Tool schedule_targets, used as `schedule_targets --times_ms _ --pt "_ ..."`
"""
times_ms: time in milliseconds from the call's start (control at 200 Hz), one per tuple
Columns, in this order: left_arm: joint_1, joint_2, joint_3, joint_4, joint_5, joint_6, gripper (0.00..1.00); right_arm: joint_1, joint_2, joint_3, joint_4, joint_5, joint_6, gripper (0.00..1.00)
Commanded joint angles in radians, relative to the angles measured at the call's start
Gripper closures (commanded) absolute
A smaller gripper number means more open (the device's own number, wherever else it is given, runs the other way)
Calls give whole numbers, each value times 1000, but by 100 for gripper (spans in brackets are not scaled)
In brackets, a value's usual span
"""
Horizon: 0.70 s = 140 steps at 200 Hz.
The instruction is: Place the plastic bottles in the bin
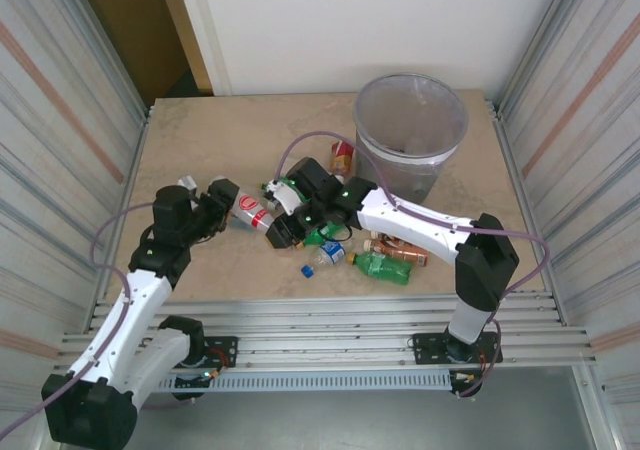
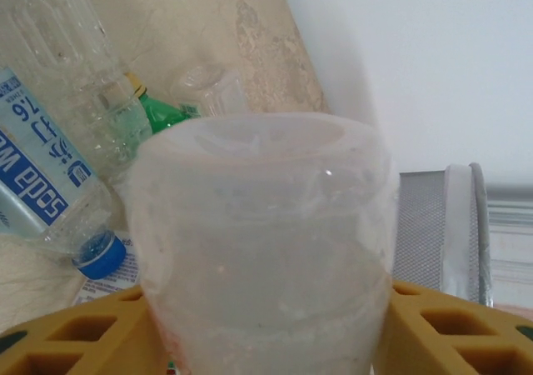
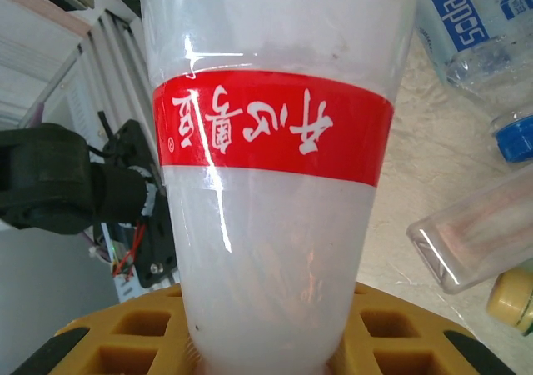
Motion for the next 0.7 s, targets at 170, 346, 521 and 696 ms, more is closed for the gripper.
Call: schedule_targets --times_ms 170,346,521,696 --pt "6 -53 82 125 98 221 1 -4 -125 73 -120 187 -5 92" --pt "4 -130 149 38 64 385 1 -44 -198 169 -287 267 27 92" --pt "3 -202 137 -29 -8 493 1 -136 -299 256 -441 272 61 93" --pt "3 -227 105 -38 -37 531 1 -328 -407 290 -539 200 70 93"
